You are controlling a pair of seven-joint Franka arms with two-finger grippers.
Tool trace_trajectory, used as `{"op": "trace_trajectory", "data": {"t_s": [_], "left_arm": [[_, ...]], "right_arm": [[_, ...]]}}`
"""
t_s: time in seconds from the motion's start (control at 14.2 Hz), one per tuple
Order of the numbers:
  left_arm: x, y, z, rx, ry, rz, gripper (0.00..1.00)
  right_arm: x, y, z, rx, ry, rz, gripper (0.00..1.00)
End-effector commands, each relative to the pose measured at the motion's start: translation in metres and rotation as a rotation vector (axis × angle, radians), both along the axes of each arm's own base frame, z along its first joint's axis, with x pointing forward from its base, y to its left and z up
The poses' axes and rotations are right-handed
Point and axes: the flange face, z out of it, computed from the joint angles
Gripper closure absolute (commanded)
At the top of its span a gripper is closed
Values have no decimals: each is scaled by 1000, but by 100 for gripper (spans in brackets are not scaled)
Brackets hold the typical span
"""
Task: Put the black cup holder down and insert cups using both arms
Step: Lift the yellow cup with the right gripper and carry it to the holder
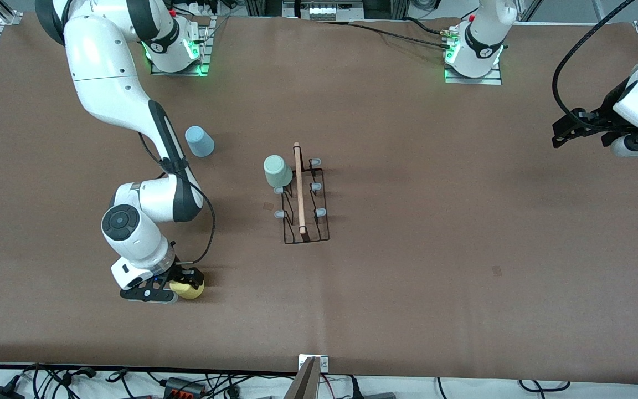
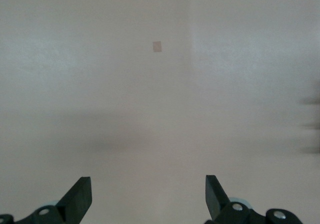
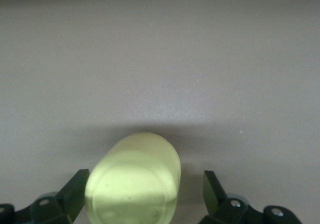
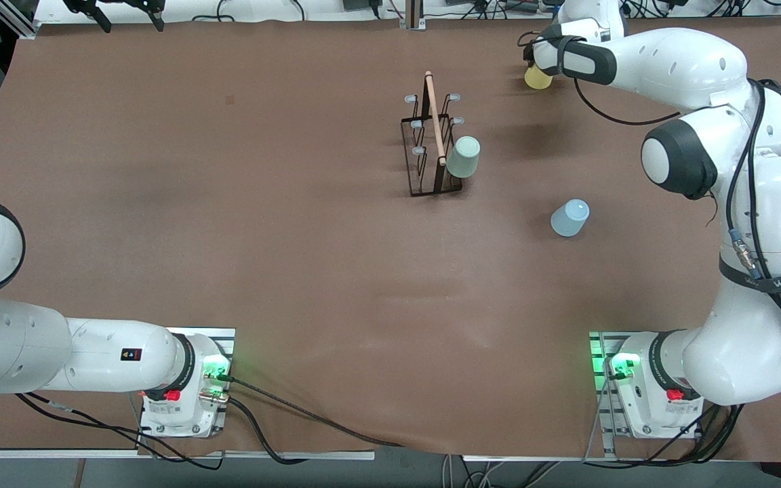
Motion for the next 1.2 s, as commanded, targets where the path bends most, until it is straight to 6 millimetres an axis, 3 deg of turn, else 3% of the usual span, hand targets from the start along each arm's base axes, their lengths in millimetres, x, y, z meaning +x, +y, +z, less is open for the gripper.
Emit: {"op": "trace_trajectory", "data": {"t_s": [0.0,0.14,0.21,0.35,0.42,0.49,0.63,0.71,0.92,0.99,1.13], "left_arm": [[-2,-1,6,-26,-13,-20,0],[-2,-1,5,-26,-12,-20,0],[-2,-1,5,-26,-12,-20,0],[-2,-1,5,-26,-12,-20,0],[-2,-1,6,-26,-13,-20,0],[-2,-2,5,-26,-12,-22,0],[-2,-3,6,-26,-12,-24,0],[-2,-3,5,-26,-10,-23,0],[-2,-1,6,-26,-12,-20,0],[-2,-1,5,-26,-10,-19,0],[-2,-1,5,-26,-10,-19,0]], "right_arm": [[4,0,3,17,15,23,0],[5,0,4,15,10,29,3],[5,0,4,15,11,30,19],[6,0,6,12,9,32,64],[6,1,11,10,2,37,81],[7,3,17,9,-5,45,89],[6,15,39,-18,-6,110,89],[2,28,60,-35,12,142,89],[-17,90,120,-36,127,199,89],[-27,110,129,-45,173,217,89],[-54,142,167,-36,227,234,89]]}}
